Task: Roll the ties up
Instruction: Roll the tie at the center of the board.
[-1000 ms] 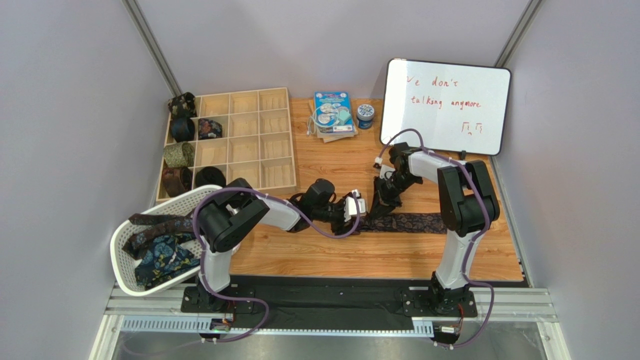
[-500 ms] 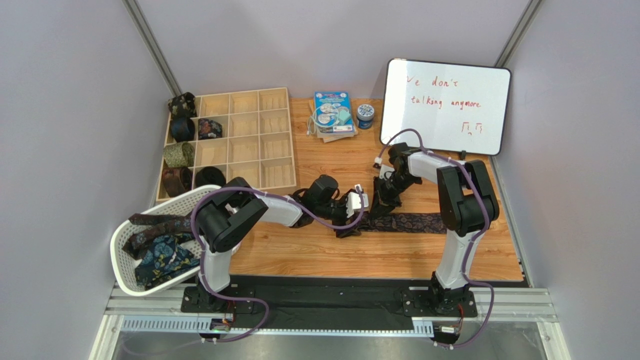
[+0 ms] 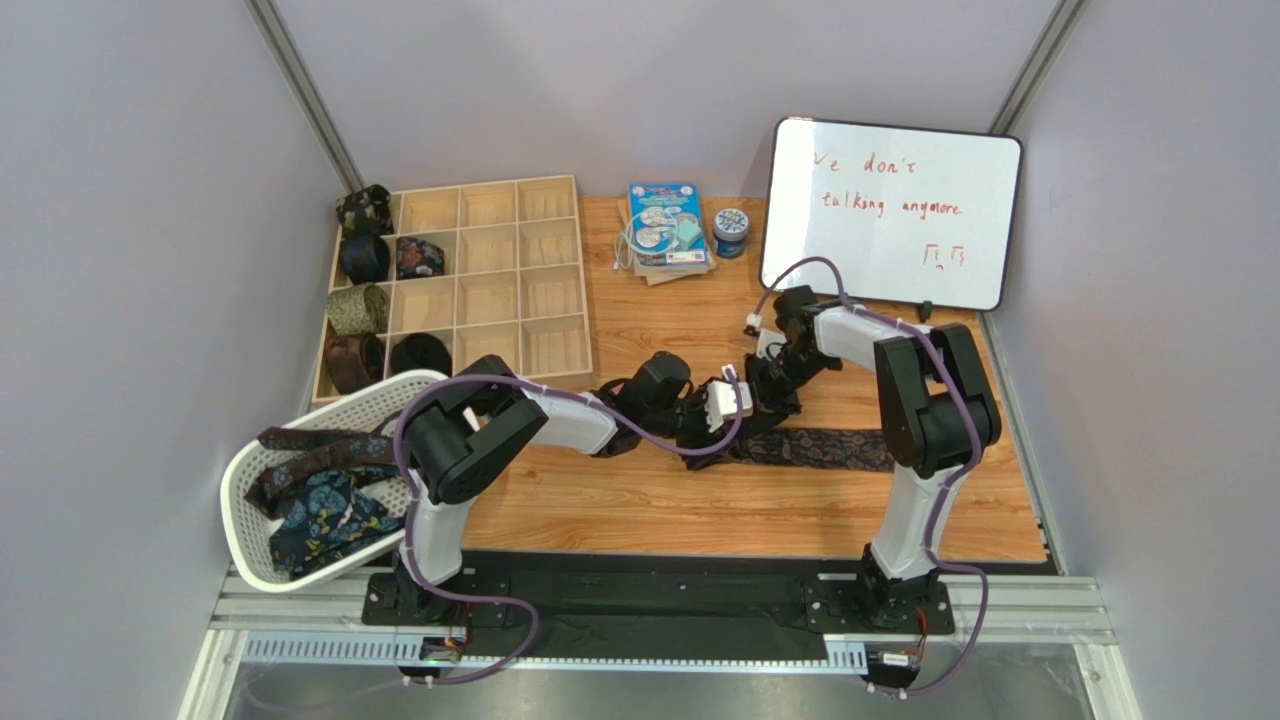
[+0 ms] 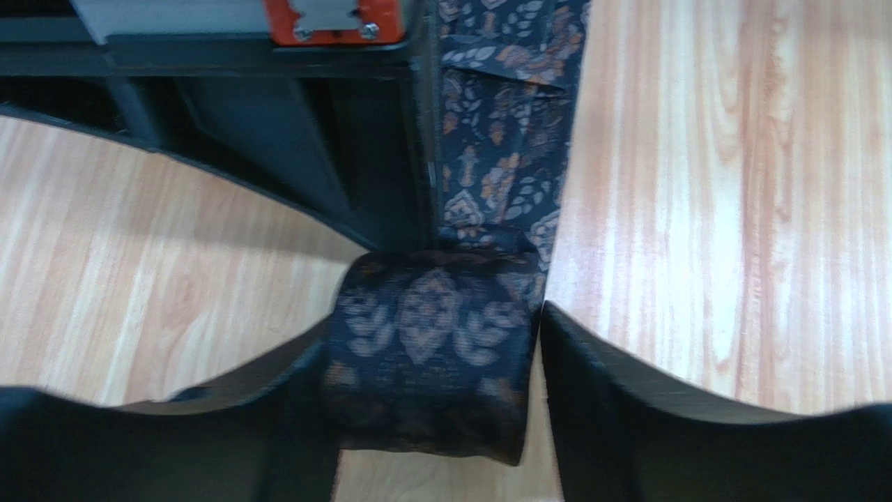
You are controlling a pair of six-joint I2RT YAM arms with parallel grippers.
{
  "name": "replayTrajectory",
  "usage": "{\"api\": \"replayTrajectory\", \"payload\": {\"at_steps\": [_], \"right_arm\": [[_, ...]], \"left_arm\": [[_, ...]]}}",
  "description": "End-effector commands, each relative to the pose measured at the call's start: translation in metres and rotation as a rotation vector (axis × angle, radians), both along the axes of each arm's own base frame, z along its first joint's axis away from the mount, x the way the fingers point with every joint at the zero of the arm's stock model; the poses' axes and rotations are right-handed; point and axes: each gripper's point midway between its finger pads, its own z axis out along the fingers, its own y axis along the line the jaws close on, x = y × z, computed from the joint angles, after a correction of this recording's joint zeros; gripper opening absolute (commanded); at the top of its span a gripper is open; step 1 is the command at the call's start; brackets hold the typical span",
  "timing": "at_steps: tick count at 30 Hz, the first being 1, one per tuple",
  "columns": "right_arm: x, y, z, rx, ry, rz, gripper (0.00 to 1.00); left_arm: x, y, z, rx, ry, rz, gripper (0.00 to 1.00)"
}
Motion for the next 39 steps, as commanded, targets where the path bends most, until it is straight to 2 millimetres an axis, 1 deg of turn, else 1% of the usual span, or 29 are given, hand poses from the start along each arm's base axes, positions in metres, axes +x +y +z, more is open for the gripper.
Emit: {"api": "replayTrajectory", "payload": {"at_steps": [1,2,3,5,6,7,9,10,13,15,20,21,23,24,27,32,39], "right_arm": [[0.018,0.004,0.003,-0.011,-0.119,0.013,0.00],[0.019,0.005,0.005,-0.006,-0.117,0.012,0.00],[0.019,0.008,0.008,0.010,-0.114,0.015,0.00],[0.016,0.008,0.013,0.016,-0.097,0.016,0.00],[0.017,0.009,0.017,0.026,-0.098,0.018,0.03],[0.015,0.009,0.020,0.030,-0.091,0.017,0.11],[0.015,0.008,0.029,0.056,-0.090,0.008,0.20],[0.014,0.007,0.033,0.063,-0.078,0.003,0.26],[0.008,0.006,0.040,0.102,-0.041,-0.014,0.36],[0.004,0.006,0.045,0.127,-0.028,-0.017,0.38],[-0.005,0.009,0.046,0.161,-0.002,-0.016,0.40],[-0.005,0.009,0.046,0.169,0.001,-0.018,0.45],[-0.004,0.010,0.050,0.188,0.001,-0.027,0.50],[-0.001,0.007,0.052,0.194,-0.002,-0.040,0.54],[0.004,0.005,0.062,0.226,-0.016,-0.061,0.59],[0.004,0.007,0.076,0.260,-0.047,-0.047,0.58],[-0.003,0.009,0.077,0.279,-0.035,-0.042,0.54]], "left_arm": [[-0.004,-0.001,-0.008,0.015,-0.030,-0.015,0.59],[-0.004,0.002,-0.012,0.026,-0.038,-0.013,0.55],[-0.004,0.004,-0.014,0.034,-0.037,-0.012,0.48],[-0.006,0.010,-0.021,0.052,-0.051,-0.014,0.40],[-0.006,0.012,-0.022,0.057,-0.057,-0.012,0.35],[-0.008,0.018,-0.027,0.072,-0.057,-0.008,0.33],[-0.010,0.021,-0.029,0.077,-0.070,-0.017,0.30],[-0.013,0.025,-0.034,0.090,-0.068,-0.020,0.30],[-0.014,0.029,-0.038,0.102,-0.072,-0.015,0.29],[-0.013,0.030,-0.039,0.104,-0.072,-0.008,0.29],[-0.013,0.031,-0.041,0.107,-0.074,-0.007,0.29],[-0.013,0.030,-0.040,0.105,-0.074,-0.008,0.29],[-0.014,0.031,-0.042,0.110,-0.072,-0.009,0.29],[-0.014,0.031,-0.042,0.109,-0.074,-0.010,0.29],[-0.015,0.032,-0.042,0.111,-0.069,-0.014,0.29],[-0.015,0.031,-0.043,0.112,-0.068,-0.014,0.29],[-0.015,0.031,-0.044,0.115,-0.066,-0.016,0.29]]}}
